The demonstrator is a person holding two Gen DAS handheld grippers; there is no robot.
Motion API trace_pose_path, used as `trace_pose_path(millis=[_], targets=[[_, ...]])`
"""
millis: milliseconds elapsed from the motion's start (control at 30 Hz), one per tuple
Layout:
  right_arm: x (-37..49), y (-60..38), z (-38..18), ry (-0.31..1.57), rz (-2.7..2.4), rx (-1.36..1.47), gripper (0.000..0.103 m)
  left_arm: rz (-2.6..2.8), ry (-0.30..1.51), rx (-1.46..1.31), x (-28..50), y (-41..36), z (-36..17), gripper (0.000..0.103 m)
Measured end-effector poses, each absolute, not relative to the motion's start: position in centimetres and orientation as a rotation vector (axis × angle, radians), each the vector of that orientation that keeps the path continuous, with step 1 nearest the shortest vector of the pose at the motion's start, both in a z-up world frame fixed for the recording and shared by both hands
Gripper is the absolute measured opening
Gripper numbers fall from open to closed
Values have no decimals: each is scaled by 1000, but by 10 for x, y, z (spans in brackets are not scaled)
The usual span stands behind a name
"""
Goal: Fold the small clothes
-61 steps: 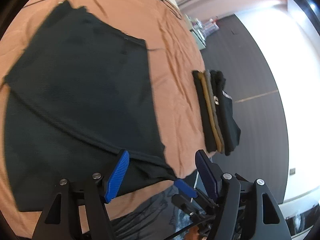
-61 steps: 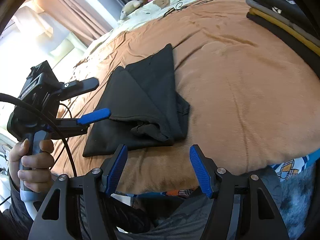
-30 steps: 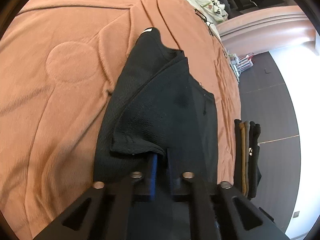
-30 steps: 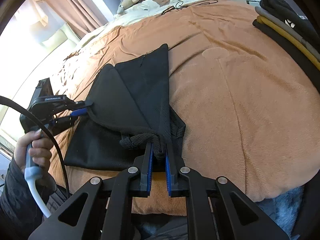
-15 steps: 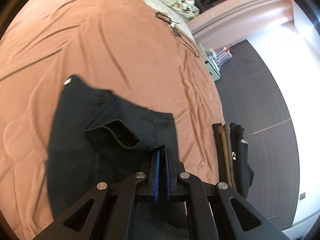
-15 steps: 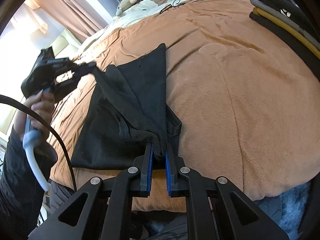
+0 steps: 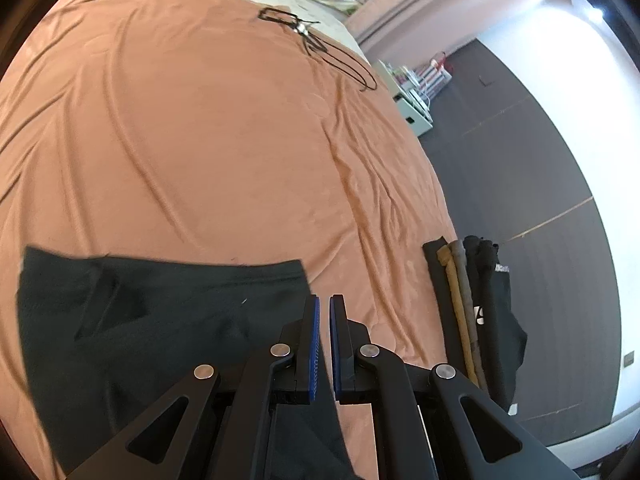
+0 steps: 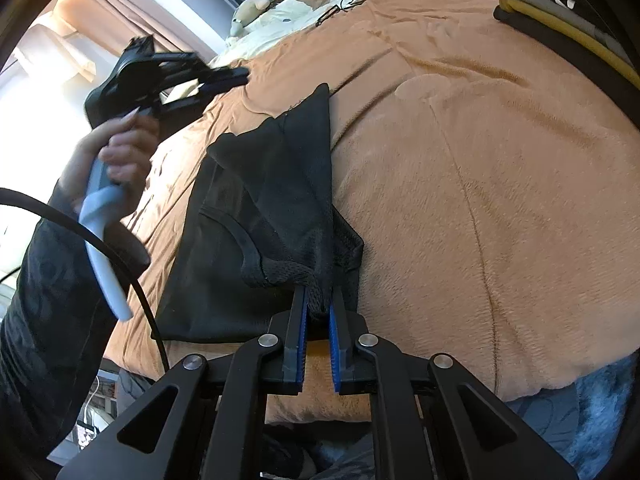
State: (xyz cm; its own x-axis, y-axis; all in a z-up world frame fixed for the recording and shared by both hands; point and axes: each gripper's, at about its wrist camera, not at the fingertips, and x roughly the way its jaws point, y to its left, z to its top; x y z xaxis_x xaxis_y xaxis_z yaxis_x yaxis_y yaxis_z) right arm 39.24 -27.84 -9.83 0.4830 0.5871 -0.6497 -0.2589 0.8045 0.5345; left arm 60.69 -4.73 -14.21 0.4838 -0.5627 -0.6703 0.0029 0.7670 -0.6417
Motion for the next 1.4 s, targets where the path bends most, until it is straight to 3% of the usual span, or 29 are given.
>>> trace_pose_path(millis=[267,367,433,500,567,667,833,1000,1400], targets=[[395,-280,-101,939,546,403,6,-289,1129,-576,614,-45,-164,9],[395,-280,-103,946,548,414,6,-244,1185,-562,610,-44,-179,28],[396,-280,-104,948,548,421,6,-214,1195,-540,609,-45,-183,51],[396,-281,-105,951,547,428,6,-173,1203,-511,607,-47,-187,61],[396,-282,-105,953,545,432,6,-157,1205,-496,607,-48,-190,61],[395,-281,-105,950,546,433,6,-127,1214,-474,609,-50,-198,56],[395,-281,-107,949,546,435,6,-59,1231,-471,613,-41,-209,24],[395,-281,-108,950,543,436,6,-80,1220,-510,611,-32,-204,6],[393,-283,-108,943,563,456,6,-238,1088,-490,621,-58,-154,4]])
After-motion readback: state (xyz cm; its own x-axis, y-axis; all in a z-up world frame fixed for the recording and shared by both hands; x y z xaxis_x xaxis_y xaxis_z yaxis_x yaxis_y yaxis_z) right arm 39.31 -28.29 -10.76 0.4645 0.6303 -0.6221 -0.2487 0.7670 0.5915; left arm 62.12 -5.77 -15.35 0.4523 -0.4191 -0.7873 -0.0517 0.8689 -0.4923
